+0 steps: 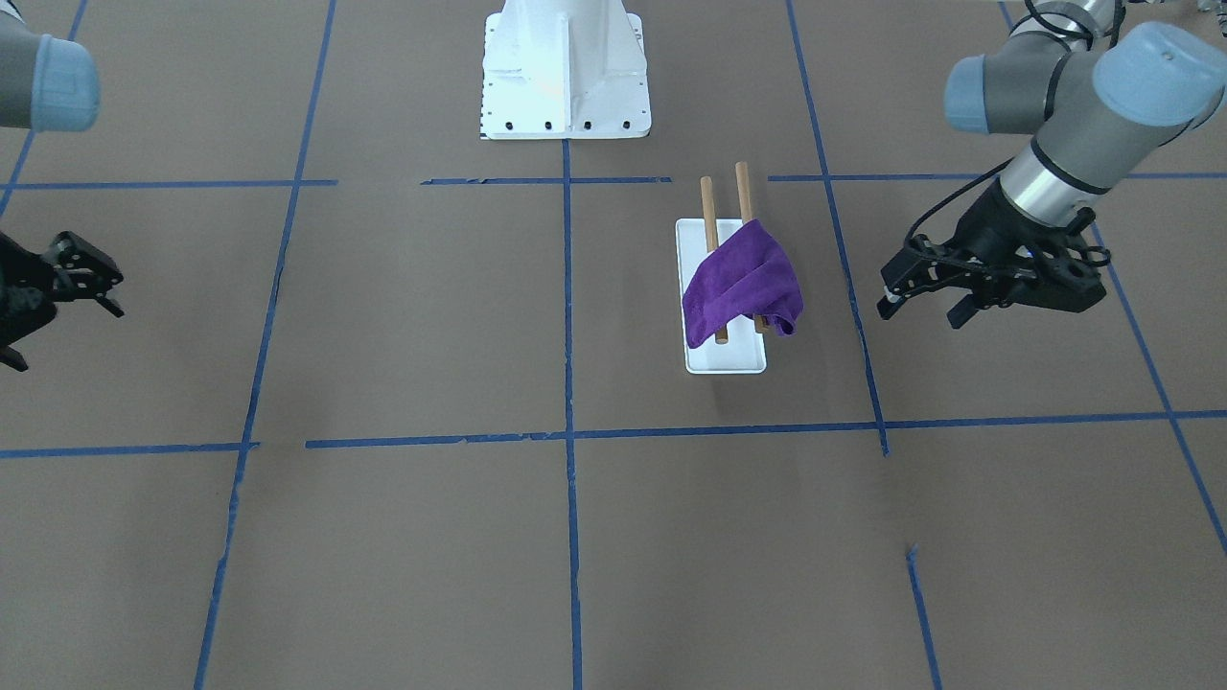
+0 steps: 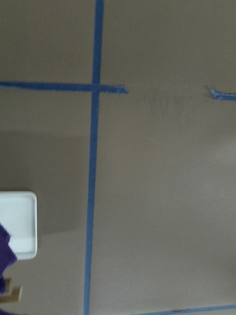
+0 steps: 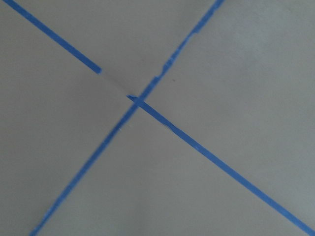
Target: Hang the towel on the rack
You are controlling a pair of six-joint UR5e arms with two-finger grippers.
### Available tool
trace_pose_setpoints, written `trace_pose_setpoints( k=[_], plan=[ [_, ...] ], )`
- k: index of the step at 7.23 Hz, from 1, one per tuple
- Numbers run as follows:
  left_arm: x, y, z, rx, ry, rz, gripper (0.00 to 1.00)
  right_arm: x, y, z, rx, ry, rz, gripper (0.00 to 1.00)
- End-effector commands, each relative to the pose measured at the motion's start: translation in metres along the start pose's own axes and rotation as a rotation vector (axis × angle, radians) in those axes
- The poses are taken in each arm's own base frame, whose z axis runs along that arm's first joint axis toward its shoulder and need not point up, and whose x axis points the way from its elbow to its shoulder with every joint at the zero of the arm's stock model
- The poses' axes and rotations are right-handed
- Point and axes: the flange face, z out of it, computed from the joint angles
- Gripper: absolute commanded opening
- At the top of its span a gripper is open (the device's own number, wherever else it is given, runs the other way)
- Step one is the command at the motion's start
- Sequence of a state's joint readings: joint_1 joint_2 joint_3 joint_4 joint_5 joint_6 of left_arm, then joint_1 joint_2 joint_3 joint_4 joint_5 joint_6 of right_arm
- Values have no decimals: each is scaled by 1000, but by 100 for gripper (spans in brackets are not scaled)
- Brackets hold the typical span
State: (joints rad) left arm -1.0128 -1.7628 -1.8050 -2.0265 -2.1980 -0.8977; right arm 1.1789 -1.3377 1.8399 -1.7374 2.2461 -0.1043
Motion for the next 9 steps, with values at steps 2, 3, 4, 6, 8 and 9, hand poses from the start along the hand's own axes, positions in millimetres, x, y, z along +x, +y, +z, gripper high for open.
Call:
trace_pose_setpoints(
  k=[2, 3, 4, 6, 8, 9],
  plan=[
    [-122, 3, -37, -34, -158, 255, 100, 151, 115, -1, -42, 14, 200, 100],
    [-160, 7, -47, -72, -204, 310, 100, 191, 148, 5, -57, 12, 238, 100],
    [-197, 7, -68, -111, -250, 357, 100, 225, 180, 12, -75, 3, 252, 100],
    [-286, 13, -122, -149, -322, 302, 100, 256, 230, 12, -76, -1, 329, 100],
    [-311, 22, -118, -220, -334, 214, 100, 255, 224, 6, -68, 7, 384, 100],
    [-317, 24, -120, -219, -334, 195, 100, 253, 221, 4, -62, 13, 439, 100]
  ],
)
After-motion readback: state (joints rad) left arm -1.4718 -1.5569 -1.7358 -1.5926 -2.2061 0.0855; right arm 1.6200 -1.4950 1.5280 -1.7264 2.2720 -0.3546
